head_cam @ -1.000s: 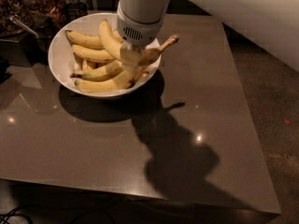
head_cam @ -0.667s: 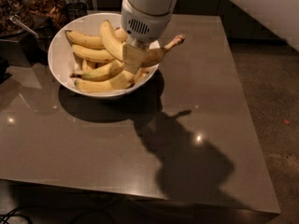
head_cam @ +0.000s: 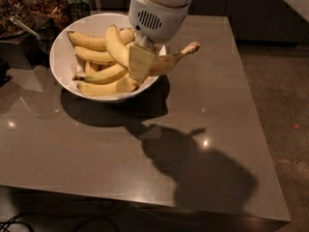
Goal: Pick banana from white bowl
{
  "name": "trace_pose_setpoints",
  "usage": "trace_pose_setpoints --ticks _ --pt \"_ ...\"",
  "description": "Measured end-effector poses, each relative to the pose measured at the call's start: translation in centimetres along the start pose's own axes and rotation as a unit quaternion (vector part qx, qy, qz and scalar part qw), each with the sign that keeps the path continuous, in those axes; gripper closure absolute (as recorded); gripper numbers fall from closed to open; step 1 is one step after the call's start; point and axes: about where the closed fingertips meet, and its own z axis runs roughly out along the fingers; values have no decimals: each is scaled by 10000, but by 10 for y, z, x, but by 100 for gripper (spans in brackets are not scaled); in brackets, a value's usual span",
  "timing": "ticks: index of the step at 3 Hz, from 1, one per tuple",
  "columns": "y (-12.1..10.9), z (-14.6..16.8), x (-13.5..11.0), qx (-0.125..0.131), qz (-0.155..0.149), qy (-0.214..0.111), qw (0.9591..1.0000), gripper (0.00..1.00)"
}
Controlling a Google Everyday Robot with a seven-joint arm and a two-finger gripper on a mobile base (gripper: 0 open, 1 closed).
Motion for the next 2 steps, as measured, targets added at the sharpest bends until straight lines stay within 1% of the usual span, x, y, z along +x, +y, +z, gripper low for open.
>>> trace_pose_setpoints --ticks 1,2 --pt "16 -6 6 -202 118 64 9997 100" --pt "33 -9 9 -368 242 59 9990 100"
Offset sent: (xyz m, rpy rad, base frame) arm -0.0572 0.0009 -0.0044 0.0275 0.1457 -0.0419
